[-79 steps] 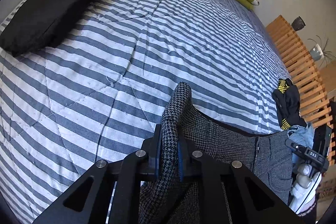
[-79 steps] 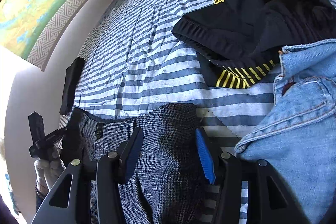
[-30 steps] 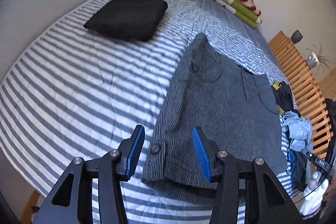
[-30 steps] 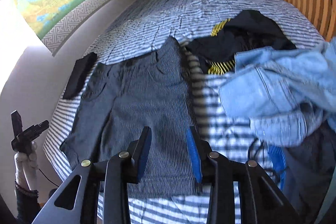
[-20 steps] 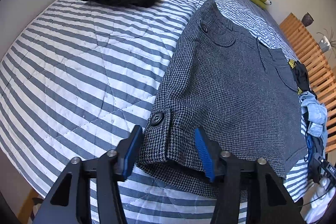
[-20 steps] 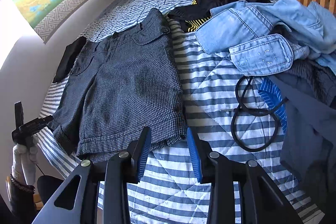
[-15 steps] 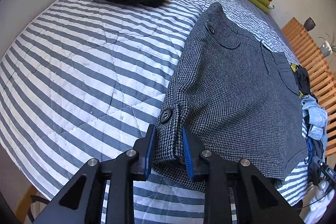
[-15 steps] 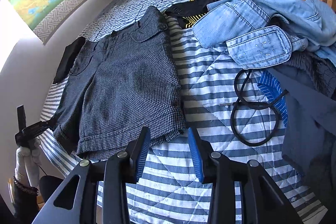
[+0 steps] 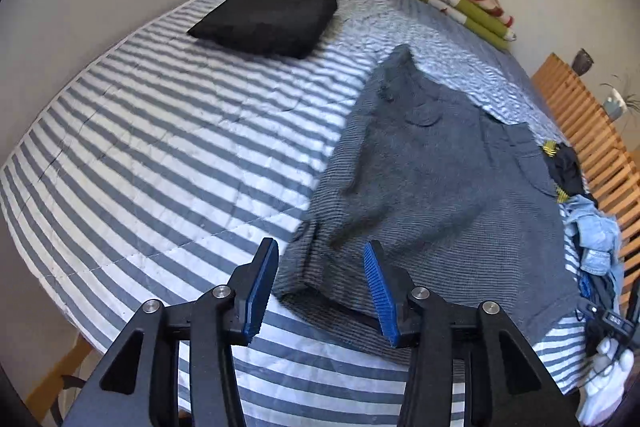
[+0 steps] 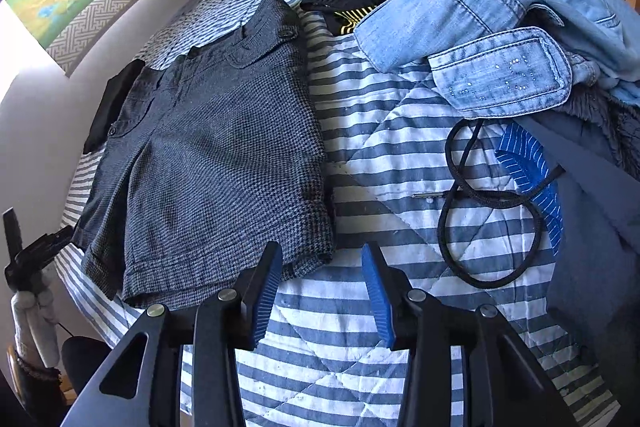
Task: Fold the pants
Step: 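Lower the shorts flat onto the bed and open both tools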
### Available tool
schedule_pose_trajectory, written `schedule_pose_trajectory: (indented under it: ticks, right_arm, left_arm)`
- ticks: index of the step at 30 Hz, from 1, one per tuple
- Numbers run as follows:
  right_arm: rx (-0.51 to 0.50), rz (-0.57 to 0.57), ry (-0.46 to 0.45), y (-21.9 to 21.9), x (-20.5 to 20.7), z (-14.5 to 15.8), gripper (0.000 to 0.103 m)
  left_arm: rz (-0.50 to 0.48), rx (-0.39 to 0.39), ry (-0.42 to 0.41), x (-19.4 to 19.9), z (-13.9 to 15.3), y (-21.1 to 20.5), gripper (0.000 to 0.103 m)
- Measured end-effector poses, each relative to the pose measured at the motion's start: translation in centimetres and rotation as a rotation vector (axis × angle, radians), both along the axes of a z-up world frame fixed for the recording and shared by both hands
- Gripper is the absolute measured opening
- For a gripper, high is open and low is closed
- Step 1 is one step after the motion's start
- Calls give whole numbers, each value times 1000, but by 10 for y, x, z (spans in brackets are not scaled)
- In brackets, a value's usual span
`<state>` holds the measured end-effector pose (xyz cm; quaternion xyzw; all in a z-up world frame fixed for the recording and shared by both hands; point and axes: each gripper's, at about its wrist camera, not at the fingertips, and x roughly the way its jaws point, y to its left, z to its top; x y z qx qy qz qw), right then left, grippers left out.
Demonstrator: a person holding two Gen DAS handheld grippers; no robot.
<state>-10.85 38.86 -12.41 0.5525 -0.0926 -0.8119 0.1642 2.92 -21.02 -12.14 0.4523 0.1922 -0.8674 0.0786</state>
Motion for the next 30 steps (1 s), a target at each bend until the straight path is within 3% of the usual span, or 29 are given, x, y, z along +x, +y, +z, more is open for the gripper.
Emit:
schedule_pose_trajectory:
  ticks: [3,8,11,12,14,15,17,19,22,23,25,30]
  right_arm:
    - [-61,-33,-41,7,-12,-9,38]
    - [-156,-72,-100,8,-24,-22,39]
    - [-179,-47,-138,1,-23,-27,38]
    - [-182,-18,-147,-3,-22,-27,25]
    - [-130,36,-127,-8,-15,-19,17]
    - [-100,56,-106,-9,-11,-13,15]
    - [-101,70,-109,-7,-9,-9,14]
    - [-133,74,-125,-3,-8,-9,14]
    - [-187,66,-128,4,-10,-5,21]
    - [-225,50,-136,10,-12,-6,35]
    - [-262,11,-125,20,-15,-6,47]
    - [-233,-17,-106,28,-15,-2,47]
  left_arm:
    - [-130,-15,44,0,20,44,47]
    - [-312,96,14,-19,9,107,45]
    - [-414,82,-69,-25,-19,148,41]
    - [-454,66,-110,-25,-32,161,41]
    - [-510,21,-177,-19,-56,180,42]
    - [-523,-25,-113,-11,-51,185,42]
    - [-552,-64,-139,-9,-47,189,44]
    - [-525,-56,-139,-8,-35,186,44]
    - [-555,-131,-65,0,-5,199,46]
    - [-573,-150,-43,1,4,206,46]
    - [-612,-149,-8,-1,17,225,48]
    - [-760,-162,35,-23,22,304,58]
